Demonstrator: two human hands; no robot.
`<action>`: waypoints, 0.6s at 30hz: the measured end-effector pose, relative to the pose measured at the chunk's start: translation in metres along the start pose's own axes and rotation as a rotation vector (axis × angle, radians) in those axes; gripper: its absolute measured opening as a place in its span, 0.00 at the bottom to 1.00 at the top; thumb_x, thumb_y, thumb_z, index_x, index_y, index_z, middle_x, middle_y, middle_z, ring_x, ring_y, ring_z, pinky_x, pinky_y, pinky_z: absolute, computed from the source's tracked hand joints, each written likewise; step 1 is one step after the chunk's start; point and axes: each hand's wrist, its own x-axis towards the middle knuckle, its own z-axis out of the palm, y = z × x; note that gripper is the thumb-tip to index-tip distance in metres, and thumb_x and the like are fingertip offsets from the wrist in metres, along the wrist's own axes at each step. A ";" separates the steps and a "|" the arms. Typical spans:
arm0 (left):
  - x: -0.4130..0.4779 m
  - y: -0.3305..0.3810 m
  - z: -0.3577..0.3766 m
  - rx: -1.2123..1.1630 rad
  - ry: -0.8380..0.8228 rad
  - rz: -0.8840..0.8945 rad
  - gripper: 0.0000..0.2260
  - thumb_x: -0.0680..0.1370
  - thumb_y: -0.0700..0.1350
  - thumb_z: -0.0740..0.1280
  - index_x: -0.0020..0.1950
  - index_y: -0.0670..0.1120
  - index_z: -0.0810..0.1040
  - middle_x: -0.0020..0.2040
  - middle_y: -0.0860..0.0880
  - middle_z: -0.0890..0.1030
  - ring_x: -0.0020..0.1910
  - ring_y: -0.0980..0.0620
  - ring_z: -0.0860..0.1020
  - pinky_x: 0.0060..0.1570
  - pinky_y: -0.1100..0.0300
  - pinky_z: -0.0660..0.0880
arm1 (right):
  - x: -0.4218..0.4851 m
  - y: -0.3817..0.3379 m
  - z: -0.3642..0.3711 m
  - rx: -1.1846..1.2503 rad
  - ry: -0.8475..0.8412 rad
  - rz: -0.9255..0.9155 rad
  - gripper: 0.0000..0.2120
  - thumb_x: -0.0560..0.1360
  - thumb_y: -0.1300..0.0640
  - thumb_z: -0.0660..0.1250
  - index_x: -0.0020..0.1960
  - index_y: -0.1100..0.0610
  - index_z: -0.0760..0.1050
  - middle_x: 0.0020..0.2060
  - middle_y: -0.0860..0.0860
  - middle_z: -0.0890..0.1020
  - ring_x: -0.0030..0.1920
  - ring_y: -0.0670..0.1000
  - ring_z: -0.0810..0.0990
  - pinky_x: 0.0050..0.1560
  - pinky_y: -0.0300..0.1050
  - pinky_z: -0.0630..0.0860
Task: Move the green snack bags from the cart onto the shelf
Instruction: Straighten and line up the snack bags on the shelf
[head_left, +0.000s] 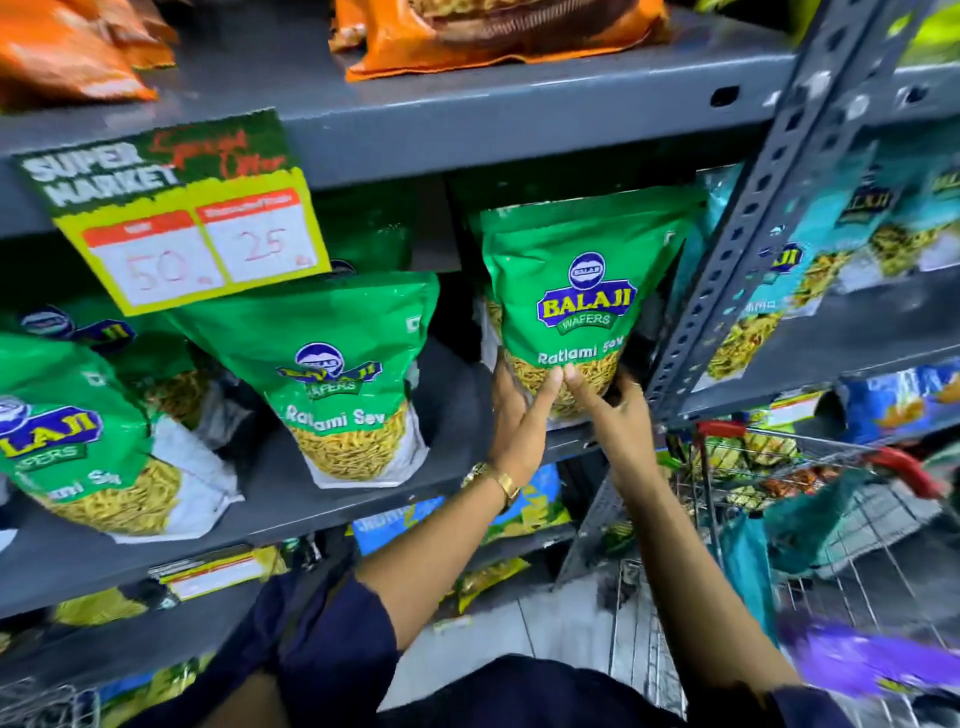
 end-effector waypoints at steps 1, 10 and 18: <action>-0.001 -0.002 0.003 -0.003 0.028 0.003 0.32 0.73 0.61 0.66 0.74 0.51 0.63 0.72 0.51 0.71 0.73 0.54 0.68 0.74 0.45 0.64 | 0.002 0.002 -0.001 -0.003 -0.005 -0.006 0.26 0.69 0.44 0.75 0.63 0.52 0.77 0.57 0.46 0.84 0.58 0.42 0.82 0.56 0.38 0.78; 0.018 0.008 0.006 -0.114 0.144 -0.065 0.47 0.66 0.60 0.73 0.77 0.48 0.53 0.76 0.45 0.66 0.74 0.48 0.67 0.74 0.43 0.64 | 0.024 0.004 0.013 -0.029 0.118 -0.018 0.49 0.61 0.28 0.70 0.75 0.51 0.64 0.72 0.46 0.71 0.72 0.44 0.69 0.76 0.49 0.63; 0.024 0.007 0.013 -0.108 0.105 0.017 0.39 0.69 0.59 0.71 0.76 0.50 0.60 0.72 0.48 0.72 0.70 0.50 0.72 0.71 0.46 0.69 | 0.056 0.008 0.001 0.121 -0.229 0.022 0.15 0.65 0.44 0.74 0.49 0.29 0.79 0.47 0.32 0.85 0.50 0.34 0.83 0.45 0.26 0.78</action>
